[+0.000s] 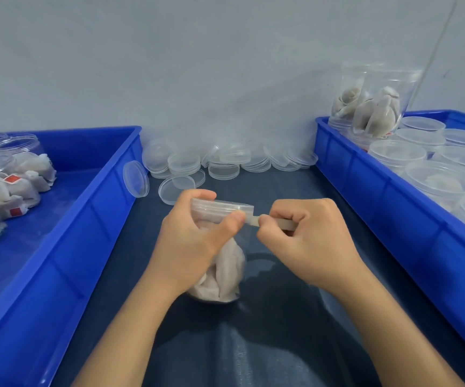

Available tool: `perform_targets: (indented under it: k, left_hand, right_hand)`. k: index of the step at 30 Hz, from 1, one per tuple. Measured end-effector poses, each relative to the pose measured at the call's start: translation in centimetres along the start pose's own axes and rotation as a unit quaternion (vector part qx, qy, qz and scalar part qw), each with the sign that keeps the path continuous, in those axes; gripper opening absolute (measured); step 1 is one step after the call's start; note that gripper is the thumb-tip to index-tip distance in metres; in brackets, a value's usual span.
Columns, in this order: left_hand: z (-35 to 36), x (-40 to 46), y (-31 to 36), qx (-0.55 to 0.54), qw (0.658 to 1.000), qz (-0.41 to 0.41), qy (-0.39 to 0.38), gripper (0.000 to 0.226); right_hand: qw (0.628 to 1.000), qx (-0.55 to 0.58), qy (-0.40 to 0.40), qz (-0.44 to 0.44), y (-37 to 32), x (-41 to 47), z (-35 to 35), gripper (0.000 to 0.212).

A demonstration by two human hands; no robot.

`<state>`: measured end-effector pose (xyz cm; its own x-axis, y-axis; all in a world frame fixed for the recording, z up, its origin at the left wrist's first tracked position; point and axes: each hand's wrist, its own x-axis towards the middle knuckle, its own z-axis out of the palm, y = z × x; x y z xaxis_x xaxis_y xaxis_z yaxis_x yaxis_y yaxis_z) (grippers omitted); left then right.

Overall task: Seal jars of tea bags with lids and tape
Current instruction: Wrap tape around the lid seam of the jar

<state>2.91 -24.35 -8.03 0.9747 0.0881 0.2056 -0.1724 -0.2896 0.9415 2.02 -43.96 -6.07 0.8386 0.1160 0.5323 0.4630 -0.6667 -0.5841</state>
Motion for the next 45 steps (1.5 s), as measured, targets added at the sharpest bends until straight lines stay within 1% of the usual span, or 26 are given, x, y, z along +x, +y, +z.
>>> perform_targets:
  k: [3, 5, 6, 7, 8, 9, 10, 11, 13, 14, 15, 16, 18, 19, 21, 23, 27, 30, 32, 34, 36, 37, 40, 42, 43, 45]
  left_hand:
    - [-0.4, 0.0, 0.0, -0.122, 0.990, -0.048, -0.052, 0.074]
    - [-1.1, -0.3, -0.1, -0.210, 0.966, -0.067, -0.134, 0.075]
    - [-1.4, 0.1, 0.1, -0.267, 0.944, -0.097, -0.167, 0.072]
    - [-1.8, 0.4, 0.1, -0.334, 0.913, -0.127, -0.196, 0.071]
    - [-2.4, 0.7, -0.2, -0.394, 0.886, -0.130, -0.208, 0.076]
    - [-3.0, 0.8, -0.5, -0.445, 0.863, -0.120, -0.209, 0.083]
    - [-3.3, 0.8, -0.6, -0.461, 0.857, -0.105, -0.203, 0.087]
    - [-3.2, 0.8, -0.6, -0.464, 0.858, -0.097, -0.200, 0.087]
    - [-2.2, 0.4, -0.7, -0.435, 0.872, -0.099, -0.200, 0.080]
    - [-1.6, 0.2, -0.6, -0.404, 0.885, -0.103, -0.205, 0.078]
    - [-1.0, 0.2, -0.4, -0.374, 0.900, -0.107, -0.199, 0.082]
    - [-0.4, 0.1, -0.2, -0.352, 0.913, -0.106, -0.177, 0.092]
    - [0.2, -0.2, 0.1, -0.330, 0.932, -0.079, -0.128, 0.121]
    - [0.5, -0.2, 0.2, -0.328, 0.936, -0.061, -0.109, 0.126]
    - [0.8, -0.3, 0.1, -0.326, 0.941, -0.030, -0.087, 0.117]
    - [0.9, -0.3, -0.2, -0.319, 0.945, -0.019, -0.069, 0.105]
    - [1.0, -0.3, -0.4, -0.313, 0.948, -0.014, -0.062, 0.096]
    - [1.0, -0.2, -0.4, -0.306, 0.951, -0.018, -0.045, 0.090]
    - [1.0, -0.1, -0.5, -0.299, 0.953, -0.018, -0.033, 0.086]
    - [1.1, 0.0, -0.7, -0.291, 0.956, -0.012, -0.033, 0.073]
    - [1.3, -0.1, -0.8, -0.274, 0.961, -0.004, -0.040, 0.068]
    - [1.5, -0.1, -0.7, -0.268, 0.962, 0.001, -0.044, 0.069]
    - [2.0, -0.4, -0.6, -0.262, 0.963, 0.004, -0.061, 0.083]
    - [2.2, -0.4, -0.8, -0.259, 0.963, 0.010, -0.073, 0.071]
    - [2.2, -0.4, -0.9, -0.262, 0.962, 0.012, -0.077, 0.061]
    - [2.3, -0.3, -1.0, -0.271, 0.959, 0.010, -0.077, 0.055]
  right_hand:
    - [0.997, 0.077, -0.015, 0.026, -0.3, 0.1, -0.1, 0.038]
    - [0.983, 0.172, -0.002, 0.066, -0.4, 0.3, -0.4, 0.035]
    - [0.958, 0.267, 0.028, 0.101, -0.3, 0.6, -0.8, 0.033]
    - [0.910, 0.388, 0.059, 0.138, -0.1, 0.9, -1.3, 0.033]
    - [0.863, 0.475, 0.083, 0.152, 0.3, 1.2, -1.8, 0.033]
    - [0.841, 0.510, 0.098, 0.153, 0.8, 1.3, -2.1, 0.033]
    - [0.853, 0.486, 0.108, 0.155, 1.3, 1.2, -2.2, 0.033]
    - [0.884, 0.427, 0.109, 0.157, 1.8, 1.2, -2.1, 0.033]
    - [0.969, 0.207, 0.062, 0.123, 2.8, 0.7, -0.9, 0.036]
    - [0.993, 0.086, 0.018, 0.082, 3.2, 0.4, 0.0, 0.039]
    - [0.999, -0.025, -0.025, 0.039, 3.3, 0.2, 0.8, 0.042]
    - [0.992, -0.109, -0.064, 0.005, 3.2, 0.0, 1.3, 0.044]
    - [0.977, -0.179, -0.108, -0.041, 3.3, 0.0, 2.1, 0.044]
    - [0.968, -0.217, -0.121, -0.045, 3.4, 0.0, 2.4, 0.043]
    - [0.951, -0.273, -0.139, -0.032, 3.7, -0.1, 2.8, 0.041]
    - [0.949, -0.271, -0.159, -0.018, 3.8, -0.3, 3.0, 0.037]
    - [0.962, -0.218, -0.166, -0.005, 3.5, -0.3, 2.9, 0.032]
    - [0.979, -0.174, -0.101, 0.030, 3.3, 0.1, 2.5, 0.020]
    - [0.995, -0.059, -0.015, 0.073, 2.9, 0.3, 2.0, 0.017]
    - [0.989, 0.101, 0.042, 0.103, 2.3, 0.3, 1.5, 0.020]
    - [0.962, 0.248, 0.026, 0.109, 1.2, 0.0, 1.4, 0.035]
    - [0.952, 0.286, 0.008, 0.104, 0.7, -0.2, 1.5, 0.046]
    - [0.953, 0.290, -0.031, 0.082, -0.6, -0.8, 2.6, 0.069]
    - [0.960, 0.271, -0.027, 0.072, -1.1, -1.0, 3.2, 0.073]
    - [0.961, 0.268, -0.019, 0.069, -1.1, -1.0, 3.4, 0.071]
    - [0.959, 0.274, -0.003, 0.072, -1.0, -1.0, 3.5, 0.063]
